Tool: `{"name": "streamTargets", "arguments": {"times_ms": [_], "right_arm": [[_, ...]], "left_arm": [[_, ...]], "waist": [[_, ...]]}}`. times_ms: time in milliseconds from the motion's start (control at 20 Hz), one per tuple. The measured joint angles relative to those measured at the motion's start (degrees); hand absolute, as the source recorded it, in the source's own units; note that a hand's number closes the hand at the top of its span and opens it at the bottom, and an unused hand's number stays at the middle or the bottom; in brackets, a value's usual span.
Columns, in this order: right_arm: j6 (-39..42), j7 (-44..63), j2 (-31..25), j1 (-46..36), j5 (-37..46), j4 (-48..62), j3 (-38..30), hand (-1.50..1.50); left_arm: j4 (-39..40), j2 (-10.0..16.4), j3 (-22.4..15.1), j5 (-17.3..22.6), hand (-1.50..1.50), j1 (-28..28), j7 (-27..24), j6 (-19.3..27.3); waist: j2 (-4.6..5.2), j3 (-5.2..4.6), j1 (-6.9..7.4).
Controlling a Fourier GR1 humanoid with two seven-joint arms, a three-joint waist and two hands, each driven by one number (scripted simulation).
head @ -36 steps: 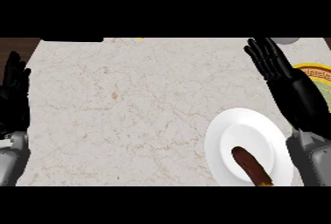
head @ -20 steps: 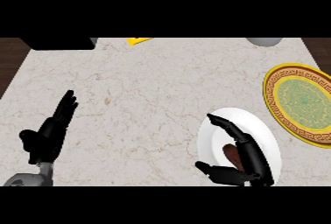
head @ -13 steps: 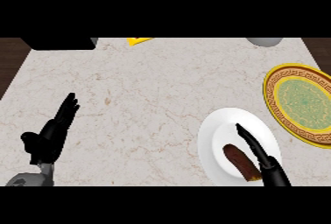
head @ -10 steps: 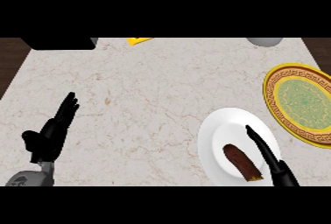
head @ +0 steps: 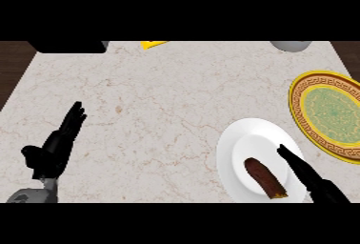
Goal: Pick the sweet potato from the plate and place it in the plate
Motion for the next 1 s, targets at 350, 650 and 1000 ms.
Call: {"name": "streamTargets", "arguments": {"times_ms": [350,650,1000], "right_arm": [[8.3,11.6,-0.3,-3.0,0.9,-1.5,0.9,-1.50],[13.5,18.0,1.3,-7.4,4.1,1.0,1.5,-1.50],[17.6,16.2,3.7,-9.6,6.8,7.5,0.3,-1.50]], "left_arm": [[1.2,-0.7,1.0,-1.1,0.00,0.4,-1.2,-1.2],[1.6,-1.4,2.0,-2.0,0.00,-0.4,-0.6,-2.0],[-0.4,-2.9,3.2,-3.4,0.00,-0.3,1.6,-2.5]], "waist": [[0.02,0.05,0.01],[0.02,0.07,0.08],[0.01,0.09,-0.01]]}}
